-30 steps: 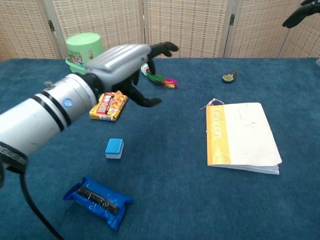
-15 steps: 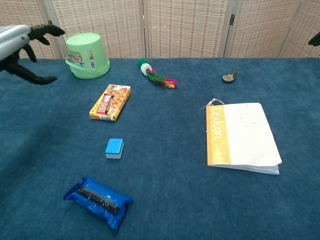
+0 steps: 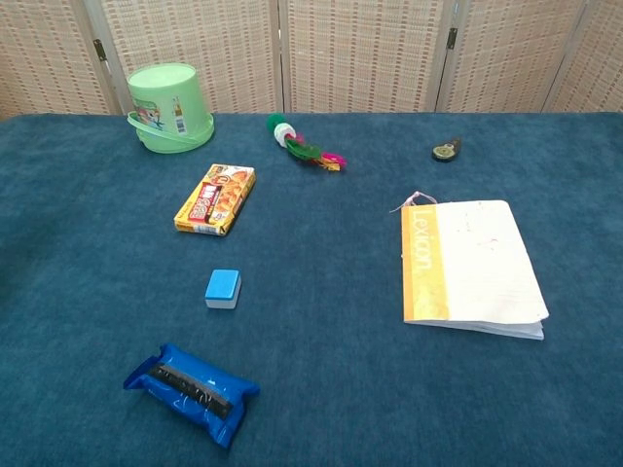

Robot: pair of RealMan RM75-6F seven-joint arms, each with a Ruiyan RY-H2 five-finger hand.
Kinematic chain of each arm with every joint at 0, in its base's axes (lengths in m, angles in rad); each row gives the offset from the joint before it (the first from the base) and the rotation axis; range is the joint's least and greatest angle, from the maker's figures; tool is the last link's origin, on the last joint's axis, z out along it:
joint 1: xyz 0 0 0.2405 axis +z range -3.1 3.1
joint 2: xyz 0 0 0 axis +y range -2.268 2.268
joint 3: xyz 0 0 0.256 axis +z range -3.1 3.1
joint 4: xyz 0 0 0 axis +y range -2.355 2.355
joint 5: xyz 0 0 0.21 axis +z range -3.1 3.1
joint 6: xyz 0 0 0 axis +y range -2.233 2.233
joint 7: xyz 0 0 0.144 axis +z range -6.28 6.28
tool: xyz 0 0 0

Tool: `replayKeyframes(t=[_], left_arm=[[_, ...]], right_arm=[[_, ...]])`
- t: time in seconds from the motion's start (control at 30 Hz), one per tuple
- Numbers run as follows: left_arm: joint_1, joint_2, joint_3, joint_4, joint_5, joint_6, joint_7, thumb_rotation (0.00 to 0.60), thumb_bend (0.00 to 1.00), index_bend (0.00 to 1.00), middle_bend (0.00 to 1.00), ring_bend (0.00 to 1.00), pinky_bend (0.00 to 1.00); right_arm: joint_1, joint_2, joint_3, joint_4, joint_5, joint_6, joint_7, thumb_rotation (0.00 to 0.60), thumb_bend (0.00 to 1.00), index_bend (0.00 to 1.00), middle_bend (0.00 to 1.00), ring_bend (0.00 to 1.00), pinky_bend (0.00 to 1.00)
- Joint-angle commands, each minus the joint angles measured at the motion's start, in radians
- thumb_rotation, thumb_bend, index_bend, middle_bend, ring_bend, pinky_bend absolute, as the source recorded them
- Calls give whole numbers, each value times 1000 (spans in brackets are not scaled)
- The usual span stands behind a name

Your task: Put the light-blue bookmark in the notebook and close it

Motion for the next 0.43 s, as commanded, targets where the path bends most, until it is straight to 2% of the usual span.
replayKeyframes(t=[0.03, 0.17, 0.43], left_arm=[[63, 46, 38, -59, 31, 68, 1, 600, 278, 149, 121, 193, 327], [127, 80, 69, -105, 78, 151, -5, 600, 278, 157, 121, 193, 323], [208, 132, 132, -185, 138, 208, 22, 600, 278, 160, 121, 192, 313]], right_arm=[[-24, 6, -8, 1, -1, 26, 8, 600, 317, 37, 135, 92, 177], [-61, 5, -6, 1, -5, 84, 10, 600, 318, 37, 135, 91, 177], [-112, -2, -7, 0, 2, 130, -14, 600, 328, 37, 135, 91, 177]])
